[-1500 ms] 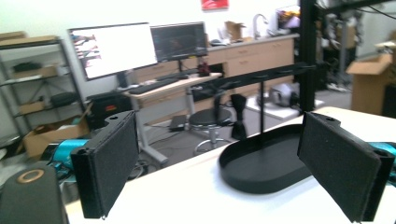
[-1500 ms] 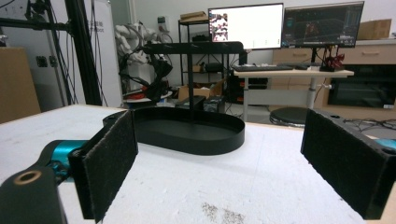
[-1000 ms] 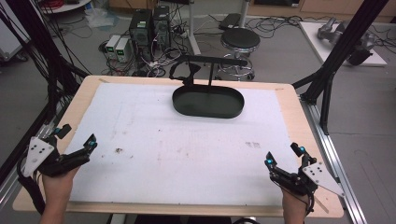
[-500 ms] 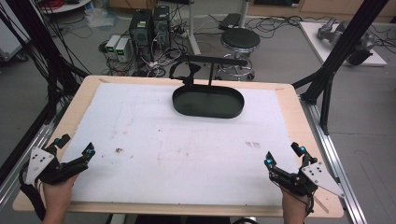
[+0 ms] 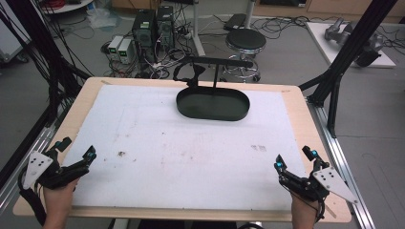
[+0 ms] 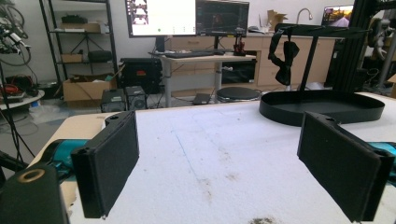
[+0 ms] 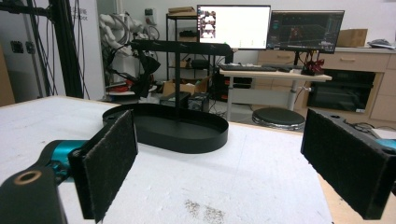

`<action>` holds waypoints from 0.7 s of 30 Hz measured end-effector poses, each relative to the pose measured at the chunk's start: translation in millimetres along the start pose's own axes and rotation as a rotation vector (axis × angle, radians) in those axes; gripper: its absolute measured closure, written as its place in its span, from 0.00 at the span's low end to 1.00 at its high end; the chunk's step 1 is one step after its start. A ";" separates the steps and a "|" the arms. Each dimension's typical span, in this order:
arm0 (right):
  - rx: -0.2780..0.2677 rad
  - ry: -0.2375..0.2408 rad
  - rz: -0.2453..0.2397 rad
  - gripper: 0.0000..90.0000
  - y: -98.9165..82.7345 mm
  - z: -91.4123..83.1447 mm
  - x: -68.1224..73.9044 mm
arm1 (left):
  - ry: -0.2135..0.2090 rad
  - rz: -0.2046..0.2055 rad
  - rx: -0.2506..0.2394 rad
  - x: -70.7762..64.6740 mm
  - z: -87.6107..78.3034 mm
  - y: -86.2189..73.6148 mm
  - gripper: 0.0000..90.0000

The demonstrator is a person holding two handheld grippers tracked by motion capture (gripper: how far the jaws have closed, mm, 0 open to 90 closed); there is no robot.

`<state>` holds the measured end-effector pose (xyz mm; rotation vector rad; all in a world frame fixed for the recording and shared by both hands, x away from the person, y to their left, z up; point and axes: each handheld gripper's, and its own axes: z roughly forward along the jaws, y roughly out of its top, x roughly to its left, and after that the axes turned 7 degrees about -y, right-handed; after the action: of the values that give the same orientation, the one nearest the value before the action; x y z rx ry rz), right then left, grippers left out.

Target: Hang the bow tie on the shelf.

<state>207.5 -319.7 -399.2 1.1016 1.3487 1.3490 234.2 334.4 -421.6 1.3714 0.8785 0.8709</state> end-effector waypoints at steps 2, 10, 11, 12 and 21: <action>0.000 0.000 0.000 0.11 -0.1 0.1 0.1 | 0.002 0.002 -0.003 -0.4 -0.2 0.0 0.15; -0.001 0.001 -0.004 0.11 -0.3 0.2 -0.4 | 0.008 0.008 -0.010 -0.7 -0.8 -0.3 0.15; -0.002 0.001 -0.005 0.11 -0.3 0.1 -0.6 | 0.007 0.008 -0.009 -0.8 -0.7 -0.5 0.15; -0.002 0.001 -0.005 0.11 -0.3 0.1 -0.6 | 0.006 0.006 -0.009 -0.8 -0.5 -0.5 0.15; 0.001 0.001 -0.003 0.11 -1.1 0.3 -0.4 | 0.013 0.006 -0.012 0.2 -1.6 -0.1 0.15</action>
<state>207.9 -320.0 -400.3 1.0993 1.3519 1.3472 232.9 335.3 -421.8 1.3595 0.8779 0.8887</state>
